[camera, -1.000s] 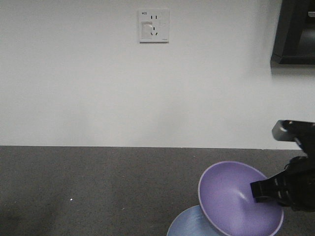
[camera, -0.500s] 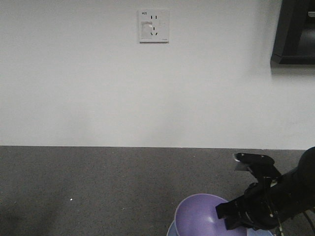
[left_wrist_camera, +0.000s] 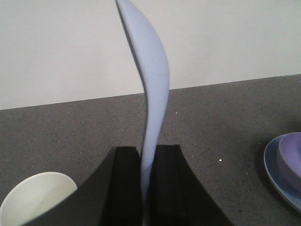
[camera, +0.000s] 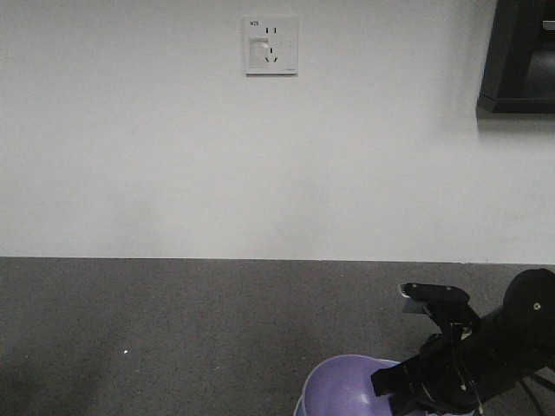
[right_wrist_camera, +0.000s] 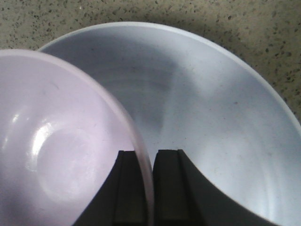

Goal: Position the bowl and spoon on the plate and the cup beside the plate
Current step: 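Lower the lavender bowl onto the blue plate and open the right gripper, then lower the white spoon into the bowl with the left gripper and release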

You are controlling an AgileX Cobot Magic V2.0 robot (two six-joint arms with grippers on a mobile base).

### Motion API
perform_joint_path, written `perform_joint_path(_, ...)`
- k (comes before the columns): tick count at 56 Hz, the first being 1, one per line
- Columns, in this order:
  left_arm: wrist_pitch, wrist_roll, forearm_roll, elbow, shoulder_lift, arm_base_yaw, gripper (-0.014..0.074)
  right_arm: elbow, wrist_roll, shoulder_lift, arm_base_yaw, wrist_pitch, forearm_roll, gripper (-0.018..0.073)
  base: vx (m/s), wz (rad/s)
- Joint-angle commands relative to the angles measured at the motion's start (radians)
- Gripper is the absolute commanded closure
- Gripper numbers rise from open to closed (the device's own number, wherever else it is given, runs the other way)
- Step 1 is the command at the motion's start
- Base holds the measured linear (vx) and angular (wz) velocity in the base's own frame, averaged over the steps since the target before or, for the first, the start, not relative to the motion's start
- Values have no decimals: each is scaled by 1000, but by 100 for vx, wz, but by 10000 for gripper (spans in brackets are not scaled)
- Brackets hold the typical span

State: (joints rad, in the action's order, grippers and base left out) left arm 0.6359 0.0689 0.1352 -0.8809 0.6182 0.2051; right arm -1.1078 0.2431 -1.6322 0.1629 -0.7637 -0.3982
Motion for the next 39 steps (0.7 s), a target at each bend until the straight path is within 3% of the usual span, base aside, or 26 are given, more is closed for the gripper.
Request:
perform_joint_path(1, -70, 1, 14, -22, 5, 0, 596, -32, 20, 36, 2, 18, -18, 412, 0, 0)
perform_joint_path(22, -46, 1, 14, -22, 5, 0, 596, -33, 22, 57, 2, 12, -23, 34, 0, 0)
perform_joint_path(39, -32, 1, 14, -22, 5, 0, 596, -35, 24, 246, 2, 22, -17, -1, 0, 0)
